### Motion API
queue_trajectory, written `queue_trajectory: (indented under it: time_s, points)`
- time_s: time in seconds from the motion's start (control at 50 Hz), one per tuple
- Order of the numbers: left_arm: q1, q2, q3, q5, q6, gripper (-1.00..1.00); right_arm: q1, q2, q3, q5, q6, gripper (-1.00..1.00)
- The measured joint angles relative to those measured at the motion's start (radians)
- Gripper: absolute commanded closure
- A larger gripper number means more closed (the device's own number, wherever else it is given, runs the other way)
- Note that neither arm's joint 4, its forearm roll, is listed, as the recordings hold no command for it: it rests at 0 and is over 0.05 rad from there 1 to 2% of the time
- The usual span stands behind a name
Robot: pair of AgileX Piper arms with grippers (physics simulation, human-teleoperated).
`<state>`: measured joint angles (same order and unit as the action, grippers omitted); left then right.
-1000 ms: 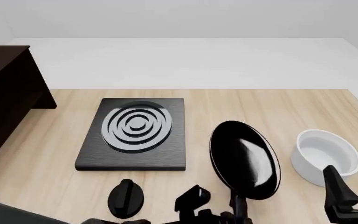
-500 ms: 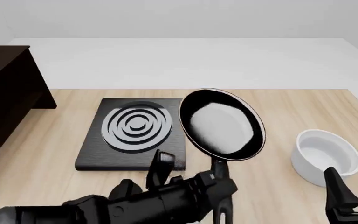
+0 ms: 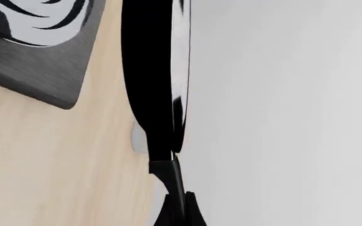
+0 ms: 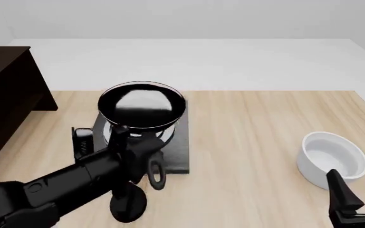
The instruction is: Put the frying pan under the cabinet shelf.
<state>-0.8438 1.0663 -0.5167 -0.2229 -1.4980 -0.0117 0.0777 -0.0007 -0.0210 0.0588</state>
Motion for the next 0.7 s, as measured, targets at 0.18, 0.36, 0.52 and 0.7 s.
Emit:
queue_trajectory:
  time_s: [0.18,0.36,0.52,0.7]
  points:
    - [0.114,-0.06,0.071,0.009,-0.05,1.0,0.009,0.015,0.0,-0.008,-0.003,-1.0]
    - [0.187,-0.083,0.146,-0.029,-0.108,1.0,0.02,0.042,0.0,-0.027,-0.005,-1.0]
    - [0.253,-0.086,0.206,-0.074,-0.156,1.0,0.027,0.072,0.0,-0.048,-0.006,-1.0]
    - [0.337,-0.088,0.247,-0.117,-0.19,1.0,0.032,0.104,0.0,-0.071,-0.008,-1.0]
